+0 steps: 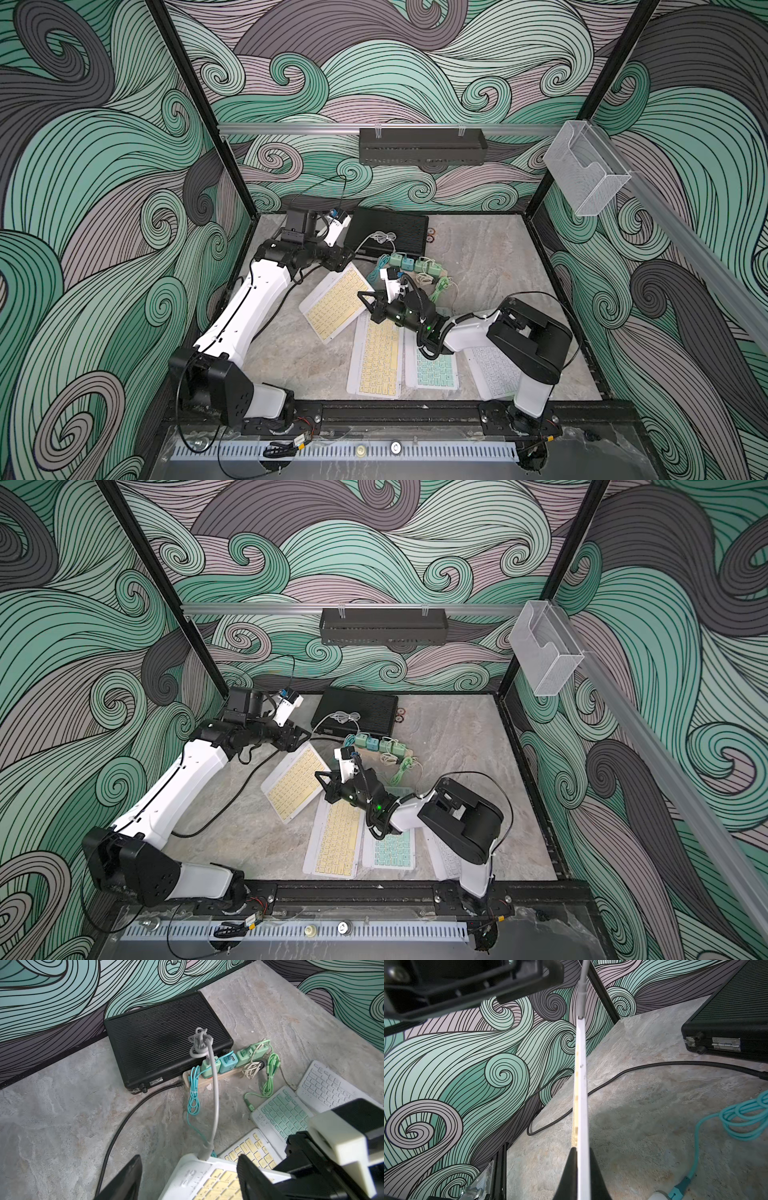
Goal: Unplug the wireless keyboard
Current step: Remove the power cord from the keyboard.
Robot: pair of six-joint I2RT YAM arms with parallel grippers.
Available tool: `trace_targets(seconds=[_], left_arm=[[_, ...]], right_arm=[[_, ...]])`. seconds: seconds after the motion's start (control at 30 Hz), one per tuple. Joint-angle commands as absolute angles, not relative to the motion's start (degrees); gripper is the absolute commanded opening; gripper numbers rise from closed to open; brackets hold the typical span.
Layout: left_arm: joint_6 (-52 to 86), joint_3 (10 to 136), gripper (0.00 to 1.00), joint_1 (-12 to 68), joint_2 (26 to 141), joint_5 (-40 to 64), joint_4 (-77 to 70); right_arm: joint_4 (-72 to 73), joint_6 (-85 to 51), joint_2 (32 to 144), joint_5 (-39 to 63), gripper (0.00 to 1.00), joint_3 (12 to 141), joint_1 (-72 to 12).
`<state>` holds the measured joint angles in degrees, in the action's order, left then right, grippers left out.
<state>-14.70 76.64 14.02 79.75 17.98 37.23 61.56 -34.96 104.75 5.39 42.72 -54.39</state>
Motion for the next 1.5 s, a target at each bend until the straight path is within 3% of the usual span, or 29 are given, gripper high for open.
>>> trace_targets(seconds=[0.0, 0.57, 1.47], left_arm=[[-15.2, 76.3, 0.73, 14.3, 79.6, 18.8, 37.5], [-15.9, 80.2, 0.62, 14.8, 86.1, 20.7, 40.8], [-14.6, 82.4, 0.46, 15.3, 87.3, 21.9, 41.9]], right_arm=[[60.7, -32.9, 104.9, 5.8, 0.00, 41.7, -54.3], [62.0, -33.2, 105.7, 8.0, 0.00, 41.9, -54.4], [62.7, -33.1, 106.8, 9.1, 0.00, 42.7, -54.8]])
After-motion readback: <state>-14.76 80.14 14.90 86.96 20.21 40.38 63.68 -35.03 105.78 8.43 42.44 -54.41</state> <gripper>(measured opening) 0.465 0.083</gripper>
